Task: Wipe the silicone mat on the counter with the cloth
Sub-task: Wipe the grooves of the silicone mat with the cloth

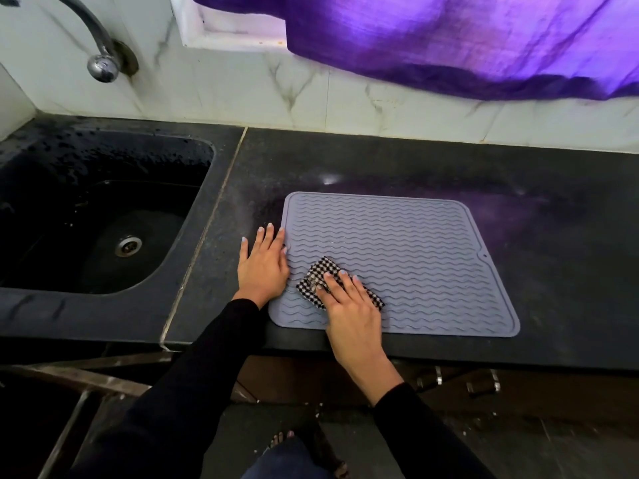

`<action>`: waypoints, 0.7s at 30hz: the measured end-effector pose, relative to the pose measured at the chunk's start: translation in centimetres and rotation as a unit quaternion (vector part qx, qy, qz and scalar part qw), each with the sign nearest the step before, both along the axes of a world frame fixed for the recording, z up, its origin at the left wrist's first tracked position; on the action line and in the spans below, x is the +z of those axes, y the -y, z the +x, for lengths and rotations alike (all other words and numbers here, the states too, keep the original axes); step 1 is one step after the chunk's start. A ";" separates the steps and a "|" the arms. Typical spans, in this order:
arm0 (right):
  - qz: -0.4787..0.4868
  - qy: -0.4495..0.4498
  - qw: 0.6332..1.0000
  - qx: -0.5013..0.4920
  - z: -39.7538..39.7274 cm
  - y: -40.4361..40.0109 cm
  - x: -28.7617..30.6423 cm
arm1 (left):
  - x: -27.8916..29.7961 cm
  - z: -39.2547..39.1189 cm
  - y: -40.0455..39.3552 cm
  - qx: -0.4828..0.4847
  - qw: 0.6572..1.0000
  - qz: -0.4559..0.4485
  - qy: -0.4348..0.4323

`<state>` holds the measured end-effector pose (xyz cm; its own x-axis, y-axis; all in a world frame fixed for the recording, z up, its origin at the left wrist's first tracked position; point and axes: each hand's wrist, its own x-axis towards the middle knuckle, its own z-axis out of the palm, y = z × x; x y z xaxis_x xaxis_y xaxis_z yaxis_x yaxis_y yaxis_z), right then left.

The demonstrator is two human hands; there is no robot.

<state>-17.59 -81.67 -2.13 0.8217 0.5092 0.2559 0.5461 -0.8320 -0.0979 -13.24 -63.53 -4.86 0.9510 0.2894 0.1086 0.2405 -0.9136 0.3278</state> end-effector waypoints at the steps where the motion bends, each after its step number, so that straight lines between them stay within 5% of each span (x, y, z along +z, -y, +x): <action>1: -0.009 0.004 1.000 0.003 0.0 0.5 0.3 | 0.0 0.0 0.0 0.000 1.000 -0.003 0.002; 4: -0.034 -0.031 0.999 -0.011 0.1 1.6 1.7 | 0.0 0.0 0.0 0.003 1.000 -0.011 0.002; 6: 0.010 -0.161 0.985 -0.058 1.4 2.7 3.9 | 0.1 0.0 0.0 0.004 1.000 -0.016 -0.003; 8: 0.166 -0.320 0.923 -0.137 3.1 3.5 6.0 | 0.6 0.2 0.0 0.002 0.999 -0.038 -0.016; 10: 0.347 -0.330 0.857 -0.192 4.2 3.5 6.3 | 1.0 0.2 -0.1 0.002 0.998 -0.057 -0.025; 12: 0.328 -0.286 0.887 -0.157 3.3 2.4 5.9 | 1.0 -0.2 0.2 0.003 0.999 -0.040 -0.018; 16: 0.130 -0.194 0.972 0.004 0.1 0.2 2.5 | 0.1 -1.0 0.6 0.003 1.000 -0.005 -0.002; 21: 0.071 -0.088 0.993 -0.018 -0.1 0.9 1.1 | -0.1 -1.0 0.3 0.000 1.000 -0.003 0.002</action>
<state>-17.70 -82.58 -1.07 0.8775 0.4473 0.1732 0.4796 -0.8219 -0.3073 -14.21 -63.86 -4.92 0.9506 0.2903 0.1104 0.2395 -0.9115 0.3343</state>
